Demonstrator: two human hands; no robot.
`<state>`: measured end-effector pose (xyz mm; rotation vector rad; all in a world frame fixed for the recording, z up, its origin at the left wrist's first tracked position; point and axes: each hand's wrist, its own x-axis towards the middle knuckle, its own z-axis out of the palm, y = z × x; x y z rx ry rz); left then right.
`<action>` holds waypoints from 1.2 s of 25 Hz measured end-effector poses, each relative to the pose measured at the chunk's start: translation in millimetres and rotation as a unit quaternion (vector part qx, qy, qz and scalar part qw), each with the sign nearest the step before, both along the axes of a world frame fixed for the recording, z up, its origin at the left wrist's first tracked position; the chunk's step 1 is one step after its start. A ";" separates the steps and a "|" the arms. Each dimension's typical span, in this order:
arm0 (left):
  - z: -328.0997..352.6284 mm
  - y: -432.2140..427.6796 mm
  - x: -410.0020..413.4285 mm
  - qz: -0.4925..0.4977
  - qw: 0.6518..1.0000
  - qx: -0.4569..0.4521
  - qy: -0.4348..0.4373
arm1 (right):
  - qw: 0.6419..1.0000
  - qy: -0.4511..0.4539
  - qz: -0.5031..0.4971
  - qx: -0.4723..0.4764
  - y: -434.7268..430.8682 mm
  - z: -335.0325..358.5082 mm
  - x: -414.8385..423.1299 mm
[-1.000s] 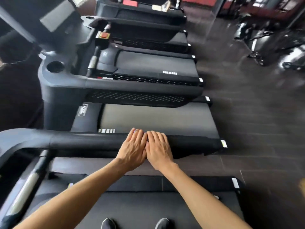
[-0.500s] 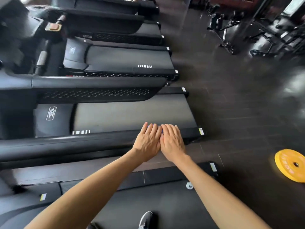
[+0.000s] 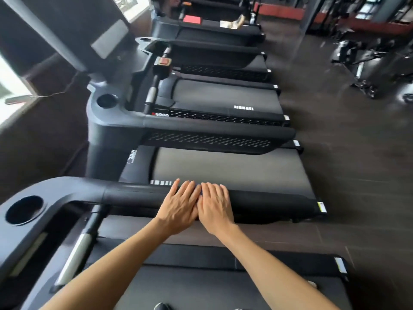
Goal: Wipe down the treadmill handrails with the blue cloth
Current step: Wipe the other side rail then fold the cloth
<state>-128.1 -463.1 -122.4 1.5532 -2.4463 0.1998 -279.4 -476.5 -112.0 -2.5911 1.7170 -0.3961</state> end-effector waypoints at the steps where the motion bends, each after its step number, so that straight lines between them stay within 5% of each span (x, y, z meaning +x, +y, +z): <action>1: 1.1 5.0 29.2 0.008 1.000 -0.004 -0.006 | 1.000 -0.007 0.013 -0.001 1.2 0.3 29.4; 7: 13.4 39.9 193.8 0.112 0.993 0.006 -0.033 | 0.995 -0.010 0.089 0.044 9.0 2.3 203.3; 13: 15.4 44.0 213.6 0.139 0.989 0.004 -0.044 | 0.991 -0.009 0.119 0.056 6.2 2.6 228.4; 18: 16.0 28.1 151.1 0.103 0.994 0.011 -0.020 | 0.994 -0.024 0.100 0.044 -1.0 1.6 166.0; 30: 1.9 -16.0 -156.1 -0.009 1.000 -0.013 0.023 | 1.000 0.010 -0.009 0.022 -14.4 1.7 -150.3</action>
